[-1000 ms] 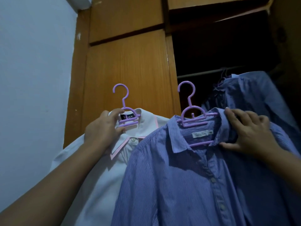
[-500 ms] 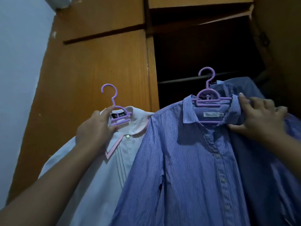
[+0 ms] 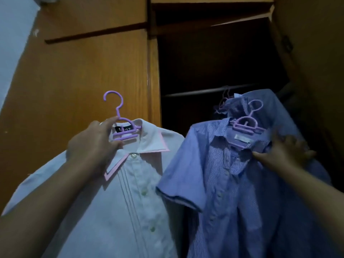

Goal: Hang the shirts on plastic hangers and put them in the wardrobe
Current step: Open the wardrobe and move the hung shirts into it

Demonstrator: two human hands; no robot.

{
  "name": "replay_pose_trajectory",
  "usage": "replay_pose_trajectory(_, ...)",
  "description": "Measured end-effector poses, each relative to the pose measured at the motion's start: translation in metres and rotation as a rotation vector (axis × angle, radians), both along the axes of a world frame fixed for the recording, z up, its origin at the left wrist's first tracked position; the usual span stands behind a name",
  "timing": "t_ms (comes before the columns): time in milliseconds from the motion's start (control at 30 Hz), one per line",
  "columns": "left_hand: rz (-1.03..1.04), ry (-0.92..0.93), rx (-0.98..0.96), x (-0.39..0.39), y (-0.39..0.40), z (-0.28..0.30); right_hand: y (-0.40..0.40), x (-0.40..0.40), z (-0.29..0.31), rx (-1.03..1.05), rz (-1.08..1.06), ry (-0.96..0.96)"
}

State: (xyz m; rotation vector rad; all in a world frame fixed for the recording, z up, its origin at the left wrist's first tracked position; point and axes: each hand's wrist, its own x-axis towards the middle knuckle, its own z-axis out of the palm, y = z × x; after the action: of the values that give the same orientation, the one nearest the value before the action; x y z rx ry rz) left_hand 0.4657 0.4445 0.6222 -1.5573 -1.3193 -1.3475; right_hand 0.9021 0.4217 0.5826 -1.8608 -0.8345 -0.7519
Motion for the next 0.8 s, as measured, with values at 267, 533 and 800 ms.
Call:
replay_pose_trajectory(267, 0.012, 0.076, -0.052, 0.02, 0.01, -0.002, 0.04, -0.023, 0.023, -0.223, -0.088, -0.613)
replay_pose_trajectory(533, -0.031, 0.118, -0.034, 0.023, 0.027, 0.013, 0.067, -0.045, 0.047, -0.159, 0.024, -0.433)
replay_pose_trajectory(800, -0.07, 0.151, 0.025, 0.018, 0.052, 0.023, 0.09, -0.032, 0.083, -0.07, 0.278, -0.182)
